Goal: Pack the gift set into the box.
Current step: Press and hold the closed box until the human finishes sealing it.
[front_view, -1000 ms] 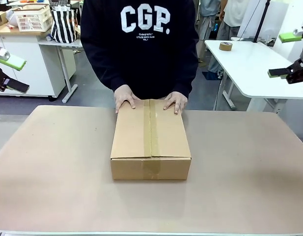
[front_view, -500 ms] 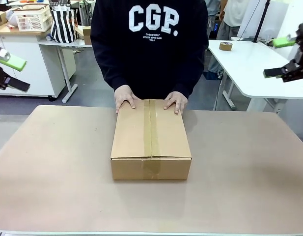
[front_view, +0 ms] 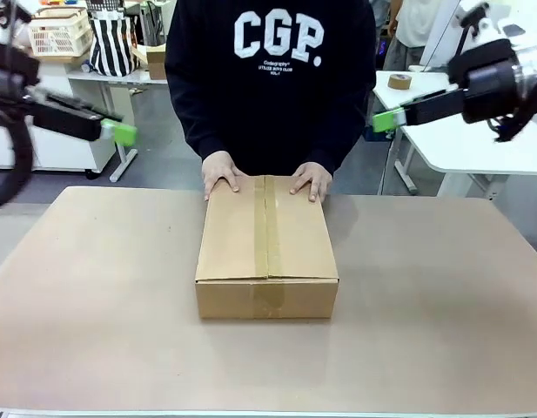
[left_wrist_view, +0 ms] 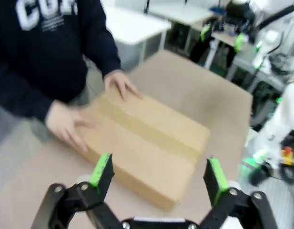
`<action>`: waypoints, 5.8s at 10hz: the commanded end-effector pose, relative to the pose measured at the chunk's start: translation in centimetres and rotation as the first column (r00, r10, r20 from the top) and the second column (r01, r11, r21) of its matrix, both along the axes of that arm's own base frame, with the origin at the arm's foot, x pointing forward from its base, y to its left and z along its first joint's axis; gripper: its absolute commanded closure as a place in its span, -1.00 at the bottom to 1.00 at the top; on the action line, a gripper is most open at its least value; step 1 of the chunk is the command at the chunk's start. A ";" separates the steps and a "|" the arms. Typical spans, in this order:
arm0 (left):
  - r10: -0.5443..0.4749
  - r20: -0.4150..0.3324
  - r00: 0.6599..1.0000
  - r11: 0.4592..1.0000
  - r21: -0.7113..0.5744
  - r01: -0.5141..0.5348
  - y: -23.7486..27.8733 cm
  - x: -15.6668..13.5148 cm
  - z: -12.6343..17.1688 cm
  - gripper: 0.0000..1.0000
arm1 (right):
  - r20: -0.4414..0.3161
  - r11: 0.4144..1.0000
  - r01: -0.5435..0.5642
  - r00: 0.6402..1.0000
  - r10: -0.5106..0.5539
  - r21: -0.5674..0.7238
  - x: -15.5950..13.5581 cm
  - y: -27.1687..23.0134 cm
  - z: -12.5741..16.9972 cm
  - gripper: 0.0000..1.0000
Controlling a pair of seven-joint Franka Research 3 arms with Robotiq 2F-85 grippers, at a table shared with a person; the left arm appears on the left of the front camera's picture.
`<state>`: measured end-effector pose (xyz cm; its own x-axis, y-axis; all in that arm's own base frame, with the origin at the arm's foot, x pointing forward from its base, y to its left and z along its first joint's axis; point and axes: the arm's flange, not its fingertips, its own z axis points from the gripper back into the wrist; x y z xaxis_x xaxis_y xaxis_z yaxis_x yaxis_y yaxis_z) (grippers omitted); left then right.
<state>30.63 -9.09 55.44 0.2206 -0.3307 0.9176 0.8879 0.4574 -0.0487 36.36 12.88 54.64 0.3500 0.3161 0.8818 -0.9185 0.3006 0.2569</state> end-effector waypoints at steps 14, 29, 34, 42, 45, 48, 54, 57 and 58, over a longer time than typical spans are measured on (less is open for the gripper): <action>-0.358 0.078 0.931 0.932 -0.031 0.361 -11.5 7.3 -22.2 -1.00 | 0.192 0.896 -0.438 0.887 0.419 0.068 8.0 7.8 -21.1 -1.00; -0.478 -0.015 0.878 0.877 -0.054 0.477 -10.8 9.9 -25.8 -1.00 | 0.114 0.945 -0.302 0.942 0.316 -0.130 8.6 7.8 -25.6 -1.00; -0.478 0.004 0.878 0.875 -0.084 0.477 -11.0 9.8 -25.1 -1.00 | 0.145 0.944 -0.325 0.933 0.329 -0.055 8.6 7.8 -24.3 -1.00; -0.478 0.004 0.878 0.875 -0.084 0.477 -11.0 9.8 -25.1 -1.00 | 0.145 0.944 -0.325 0.933 0.329 -0.055 8.6 7.8 -24.3 -1.00; -0.478 0.004 0.878 0.875 -0.084 0.477 -11.0 9.8 -25.1 -1.00 | 0.145 0.944 -0.325 0.933 0.329 -0.055 8.6 7.8 -24.3 -1.00; -0.478 0.004 0.878 0.875 -0.084 0.477 -11.0 9.8 -25.1 -1.00 | 0.145 0.944 -0.325 0.933 0.329 -0.055 8.6 7.8 -24.3 -1.00; -0.478 0.004 0.878 0.875 -0.084 0.477 -11.0 9.8 -25.1 -1.00 | 0.145 0.944 -0.325 0.933 0.329 -0.055 8.6 7.8 -24.3 -1.00; -0.478 0.004 0.878 0.875 -0.084 0.477 -11.0 9.8 -25.1 -1.00 | 0.145 0.944 -0.325 0.933 0.329 -0.055 8.6 7.8 -24.3 -1.00; -0.478 0.004 0.878 0.875 -0.084 0.477 -11.0 9.8 -25.1 -1.00 | 0.145 0.944 -0.325 0.933 0.329 -0.055 8.6 7.8 -24.3 -1.00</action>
<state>40.44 -20.16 30.57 0.0659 -0.3218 0.9445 0.9963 -0.0304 -0.0798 45.18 20.81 30.76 0.0832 0.4124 0.9072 -0.9946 -0.0218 0.1011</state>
